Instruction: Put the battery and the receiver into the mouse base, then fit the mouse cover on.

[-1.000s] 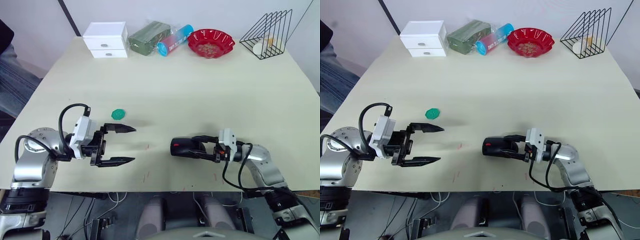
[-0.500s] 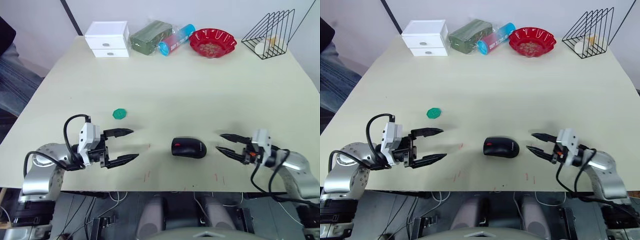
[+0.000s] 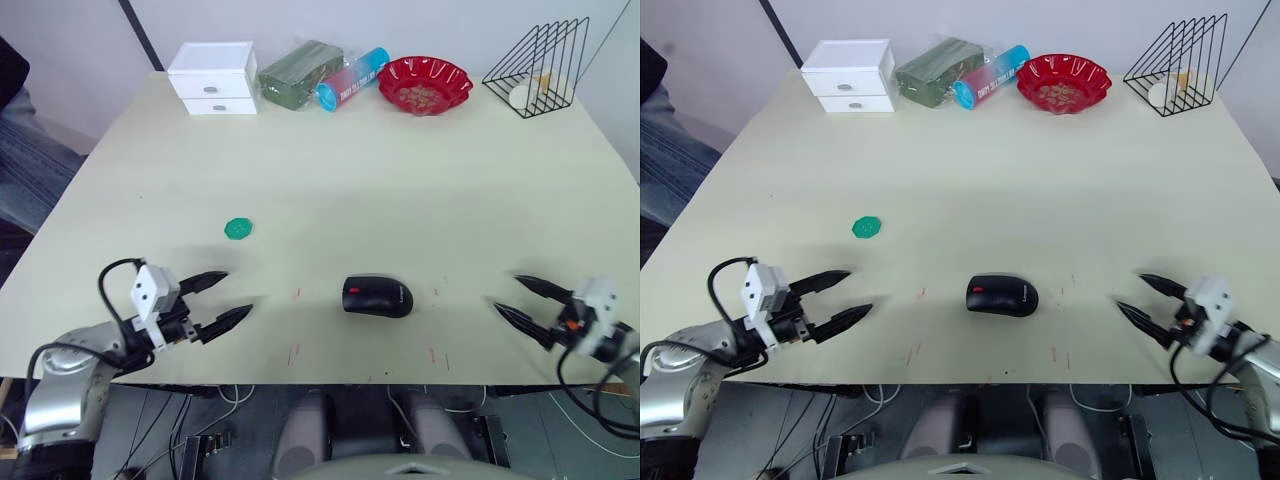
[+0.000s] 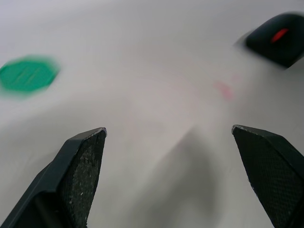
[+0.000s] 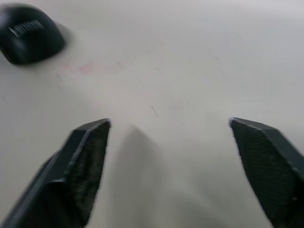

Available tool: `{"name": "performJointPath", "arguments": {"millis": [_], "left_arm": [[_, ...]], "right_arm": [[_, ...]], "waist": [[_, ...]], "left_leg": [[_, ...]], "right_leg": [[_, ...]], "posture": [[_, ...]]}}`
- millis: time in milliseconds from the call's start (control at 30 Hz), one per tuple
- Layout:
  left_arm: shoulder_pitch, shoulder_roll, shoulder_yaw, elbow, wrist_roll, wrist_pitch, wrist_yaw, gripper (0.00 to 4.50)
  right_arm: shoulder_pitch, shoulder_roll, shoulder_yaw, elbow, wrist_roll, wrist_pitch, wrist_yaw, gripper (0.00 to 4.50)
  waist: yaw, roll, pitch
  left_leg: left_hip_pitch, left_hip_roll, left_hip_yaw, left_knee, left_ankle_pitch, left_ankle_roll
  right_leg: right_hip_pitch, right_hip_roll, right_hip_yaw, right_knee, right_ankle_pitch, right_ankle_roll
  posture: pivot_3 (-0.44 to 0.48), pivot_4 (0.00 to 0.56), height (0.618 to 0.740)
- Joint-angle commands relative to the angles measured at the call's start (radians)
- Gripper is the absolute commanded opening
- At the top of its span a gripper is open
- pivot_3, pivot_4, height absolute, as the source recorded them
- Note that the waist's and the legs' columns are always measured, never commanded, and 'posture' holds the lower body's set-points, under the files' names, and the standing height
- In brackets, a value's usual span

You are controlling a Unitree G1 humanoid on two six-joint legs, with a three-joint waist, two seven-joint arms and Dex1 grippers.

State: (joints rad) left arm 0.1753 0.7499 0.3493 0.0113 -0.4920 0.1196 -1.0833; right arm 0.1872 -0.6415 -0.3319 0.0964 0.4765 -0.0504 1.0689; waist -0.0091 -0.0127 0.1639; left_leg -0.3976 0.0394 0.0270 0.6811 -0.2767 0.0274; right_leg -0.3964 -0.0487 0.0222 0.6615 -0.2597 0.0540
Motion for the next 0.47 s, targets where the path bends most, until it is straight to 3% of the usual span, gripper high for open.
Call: {"name": "performJointPath", "arguments": {"millis": [33, 467], "left_arm": [[0.067, 0.009, 0.062, -0.042, 0.013, -0.037, 0.007, 4.50], [0.138, -0.030, 0.072, -0.034, 0.065, -0.110, 0.056, 4.50]], "right_arm": [[0.034, -0.017, -0.071, 0.012, 0.030, -0.037, 0.026, 4.38], [0.108, -0.007, -0.128, 0.033, 0.043, -0.052, 0.044, 4.38]], "waist": [[-0.002, 0.000, 0.000], [-0.001, 0.000, 0.000]], "left_leg": [[0.001, 0.000, 0.001, 0.000, 0.000, 0.000], [0.001, 0.000, 0.003, 0.000, 0.000, 0.000]], "right_leg": [[0.000, 0.000, 0.001, 0.000, 0.000, 0.000], [0.000, 0.000, 0.002, 0.000, 0.000, 0.000]], "posture": [[0.000, 0.150, 0.740], [0.000, 0.150, 0.740]]}}
